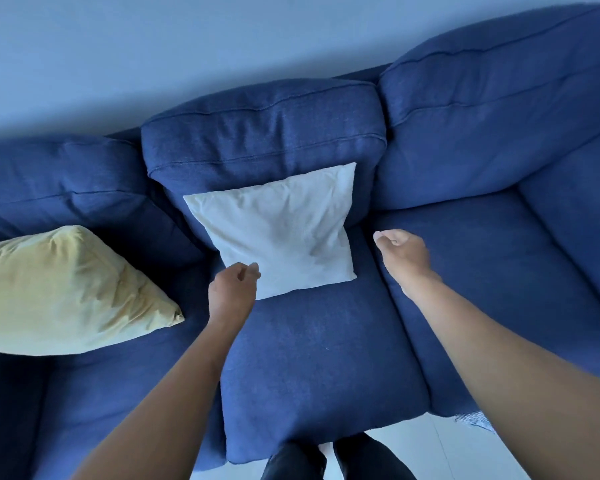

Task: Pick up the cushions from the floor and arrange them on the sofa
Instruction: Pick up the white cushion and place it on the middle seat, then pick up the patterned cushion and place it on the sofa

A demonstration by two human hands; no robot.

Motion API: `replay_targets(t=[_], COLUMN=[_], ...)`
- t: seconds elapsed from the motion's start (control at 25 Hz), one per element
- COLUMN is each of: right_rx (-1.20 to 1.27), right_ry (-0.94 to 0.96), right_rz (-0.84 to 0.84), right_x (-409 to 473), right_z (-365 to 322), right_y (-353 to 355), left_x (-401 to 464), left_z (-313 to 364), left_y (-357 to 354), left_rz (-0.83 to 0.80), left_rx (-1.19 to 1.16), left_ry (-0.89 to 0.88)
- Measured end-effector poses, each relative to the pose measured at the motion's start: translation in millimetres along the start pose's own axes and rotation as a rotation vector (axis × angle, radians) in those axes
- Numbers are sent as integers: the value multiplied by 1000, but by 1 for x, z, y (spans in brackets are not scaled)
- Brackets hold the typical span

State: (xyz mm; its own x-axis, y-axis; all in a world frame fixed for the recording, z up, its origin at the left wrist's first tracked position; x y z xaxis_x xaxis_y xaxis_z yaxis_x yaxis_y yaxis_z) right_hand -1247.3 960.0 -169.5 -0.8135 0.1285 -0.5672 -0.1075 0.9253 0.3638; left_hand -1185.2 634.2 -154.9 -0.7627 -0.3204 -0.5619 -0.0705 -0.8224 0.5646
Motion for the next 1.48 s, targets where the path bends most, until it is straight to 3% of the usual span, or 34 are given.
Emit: replay_targets(t=[0.24, 0.44, 0.72, 0.92, 1.2, 1.48], right_rx=[-216, -444, -345, -255, -85, 33], right_ry=[-30, -57, -249, -378, -495, -473], right_rz=[74, 229, 400, 530, 577, 452], right_x=[-96, -188, -297, -370, -413, -379], right_z=[60, 138, 246, 312, 418, 505], right_y=[52, 89, 130, 173, 240, 320], left_x=[-72, -141, -230, -274, -336, -368], left_z=[32, 33, 30, 44, 62, 70], left_y=[-65, -141, -234, -306, -432, -565], left_rz=[-231, -500, -729, -780, -852, -889], left_rx=[211, 481, 766, 969, 1122, 1181], left_ry=[-227, -503, -740, -957, -1021, -821])
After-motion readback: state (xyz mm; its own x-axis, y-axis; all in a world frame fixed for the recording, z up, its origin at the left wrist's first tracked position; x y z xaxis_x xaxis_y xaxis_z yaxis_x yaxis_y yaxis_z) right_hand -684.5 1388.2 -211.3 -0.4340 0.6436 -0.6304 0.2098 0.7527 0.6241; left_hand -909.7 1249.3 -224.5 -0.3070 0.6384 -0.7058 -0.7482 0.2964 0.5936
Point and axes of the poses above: each hand's wrist, its own x-axis towards the middle knuckle, its own y-axis out of the back of the hand, z = x × y, the point moved 5 cm from there along x, towards the middle knuckle, and after that the axes turned 9 degrees about -z, right-handed, at the moved point
